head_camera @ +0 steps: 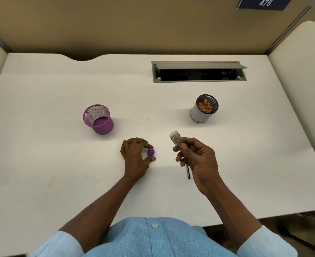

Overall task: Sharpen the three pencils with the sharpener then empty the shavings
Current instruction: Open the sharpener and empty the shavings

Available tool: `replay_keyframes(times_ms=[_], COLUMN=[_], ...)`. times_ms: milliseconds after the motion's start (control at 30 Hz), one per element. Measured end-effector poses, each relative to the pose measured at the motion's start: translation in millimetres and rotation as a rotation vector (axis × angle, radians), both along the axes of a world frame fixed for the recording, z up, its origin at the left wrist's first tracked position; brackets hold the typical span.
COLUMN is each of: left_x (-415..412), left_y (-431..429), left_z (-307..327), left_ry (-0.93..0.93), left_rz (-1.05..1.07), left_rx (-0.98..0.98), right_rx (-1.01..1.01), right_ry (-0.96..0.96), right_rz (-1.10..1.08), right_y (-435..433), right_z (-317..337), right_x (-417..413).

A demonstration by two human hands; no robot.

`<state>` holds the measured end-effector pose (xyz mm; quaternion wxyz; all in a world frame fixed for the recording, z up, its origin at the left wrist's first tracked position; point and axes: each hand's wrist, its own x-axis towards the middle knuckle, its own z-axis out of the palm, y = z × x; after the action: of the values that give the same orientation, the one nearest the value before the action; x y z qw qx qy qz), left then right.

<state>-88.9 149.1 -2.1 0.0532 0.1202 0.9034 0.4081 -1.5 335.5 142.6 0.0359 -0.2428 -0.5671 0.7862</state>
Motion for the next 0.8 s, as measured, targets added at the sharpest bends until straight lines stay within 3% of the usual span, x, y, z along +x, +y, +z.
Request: replay_keyframes(times_ms=[333, 533, 667, 800], left_x=[1.3, 9.9, 12.0, 13.9], left_y=[-17.3, -48.5, -56.3, -55.8], left_z=[-5.7, -13.0, -12.3, -12.2], left_ry=[0.038, 0.191, 0.250, 0.261], left_rz=[-0.054, -0.163, -0.228, -0.248], left_rx=[-0.073, -0.301, -0.419, -0.484], right_rx=[0.010, 0.067, 0.185, 0.448], right_ry=[0.049, 0.111, 0.124, 0.095], right_rz=[-0.035, -0.151, -0.237, -0.306], right_y=[5.4, 32.9, 66.6, 107.0], right_z=[4.6, 11.4, 5.1, -2.7], right_x=[-5.8, -19.0, -36.6, -57.4])
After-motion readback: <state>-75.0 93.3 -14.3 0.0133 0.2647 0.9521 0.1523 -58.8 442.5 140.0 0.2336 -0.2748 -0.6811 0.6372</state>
